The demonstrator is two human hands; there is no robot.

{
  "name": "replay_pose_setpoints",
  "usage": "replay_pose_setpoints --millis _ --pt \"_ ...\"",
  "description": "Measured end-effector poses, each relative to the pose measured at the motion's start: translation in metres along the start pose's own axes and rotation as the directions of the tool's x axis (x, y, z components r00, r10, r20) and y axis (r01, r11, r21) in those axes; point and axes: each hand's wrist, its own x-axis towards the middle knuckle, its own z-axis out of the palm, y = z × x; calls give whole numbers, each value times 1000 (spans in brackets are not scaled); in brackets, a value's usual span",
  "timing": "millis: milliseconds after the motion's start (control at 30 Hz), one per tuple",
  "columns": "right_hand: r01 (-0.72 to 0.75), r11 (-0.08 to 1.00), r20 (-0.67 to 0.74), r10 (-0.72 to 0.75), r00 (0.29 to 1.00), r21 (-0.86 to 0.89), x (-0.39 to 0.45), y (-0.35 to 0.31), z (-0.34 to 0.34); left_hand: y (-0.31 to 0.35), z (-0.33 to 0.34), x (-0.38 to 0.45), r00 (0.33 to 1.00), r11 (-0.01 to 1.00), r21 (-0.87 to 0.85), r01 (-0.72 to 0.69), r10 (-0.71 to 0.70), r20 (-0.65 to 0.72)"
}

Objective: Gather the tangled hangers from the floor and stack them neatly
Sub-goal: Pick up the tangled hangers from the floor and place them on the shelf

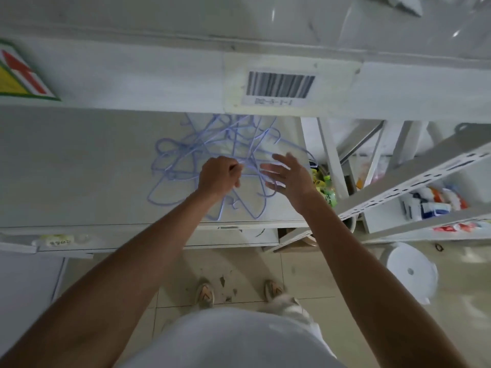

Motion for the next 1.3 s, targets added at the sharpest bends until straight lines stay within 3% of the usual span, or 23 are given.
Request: replay_pose_setpoints --millis 133,300,400,433,500,600,700,800,900,1000,1067,1167,1300 --pt "-154 959 -25 153 988 -239 10 -5 16 -1 13 16 998 975 224 6 -19 57" --pt "1 752 -55 -50 997 -659 30 21 31 -4 14 27 1000 962 272 -9 4 19" --pt "22 664 -39 -77 996 -747 27 22 34 -1 15 17 999 977 211 22 -14 -42" --pt "50 596 -6 -91 996 -802 24 22 33 -1 17 11 997 974 220 49 -33 -74" --pt "196 318 150 -164 975 -928 15 27 34 -2 22 -9 981 950 282 137 -92 -169" --pt "544 -96 549 -258 795 -833 -9 48 36 -11 35 -67 922 879 359 314 -192 -337" --pt "784 -294 834 -106 542 -547 -41 84 40 -21 63 -171 846 792 381 477 -296 -444" --pt "895 -354 916 191 353 -271 -78 133 32 -14 117 -306 680 655 252 712 -556 -478" --pt "939 -340 826 517 225 -43 -117 187 15 26 189 -437 409 400 102 911 -842 -352" --pt "953 -299 706 686 177 51 -155 233 -1 75 254 -532 78 79 4 997 -975 -207" --pt "959 -275 590 786 182 69 -181 259 -10 107 289 -574 -77 -69 -68 995 -989 -129" --pt "961 -256 419 888 189 109 -219 292 -21 143 328 -619 -194 -186 -156 970 -980 -40" --pt "961 -231 312 934 174 153 -263 335 -29 154 355 -652 -231 -229 -284 931 -973 29"
